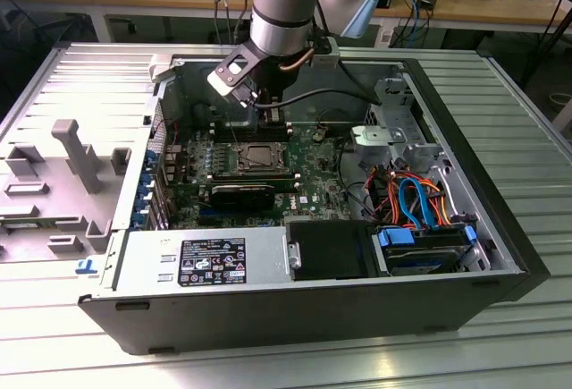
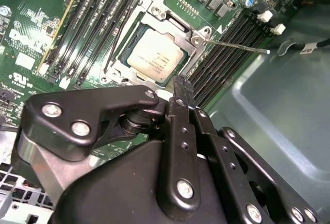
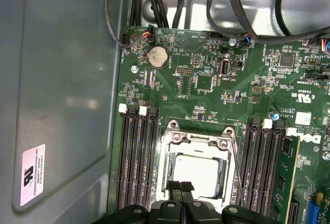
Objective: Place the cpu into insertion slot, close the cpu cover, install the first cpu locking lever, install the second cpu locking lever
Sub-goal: 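Install the first cpu locking lever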
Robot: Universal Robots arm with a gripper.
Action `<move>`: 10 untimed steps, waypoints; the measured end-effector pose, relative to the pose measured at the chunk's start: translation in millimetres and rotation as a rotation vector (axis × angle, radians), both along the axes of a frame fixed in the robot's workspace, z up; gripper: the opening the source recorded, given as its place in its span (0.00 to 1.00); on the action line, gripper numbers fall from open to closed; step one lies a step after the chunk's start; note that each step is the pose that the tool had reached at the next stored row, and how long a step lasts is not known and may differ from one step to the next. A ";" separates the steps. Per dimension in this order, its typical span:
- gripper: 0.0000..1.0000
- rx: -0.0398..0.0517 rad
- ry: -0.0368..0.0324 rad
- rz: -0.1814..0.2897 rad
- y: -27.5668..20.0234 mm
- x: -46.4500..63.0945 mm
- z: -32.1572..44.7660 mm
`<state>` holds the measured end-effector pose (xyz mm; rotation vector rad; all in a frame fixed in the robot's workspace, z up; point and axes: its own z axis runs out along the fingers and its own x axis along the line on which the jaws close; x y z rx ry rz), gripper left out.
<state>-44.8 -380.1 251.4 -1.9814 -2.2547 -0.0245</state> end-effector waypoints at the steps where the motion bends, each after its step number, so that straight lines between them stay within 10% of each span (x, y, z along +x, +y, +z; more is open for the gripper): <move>1: 0.11 0.0001 -0.0001 0.022 0.0 0.0 -0.1; 10: 0.11 0.0001 0.0000 0.130 0.0 0.0 -0.1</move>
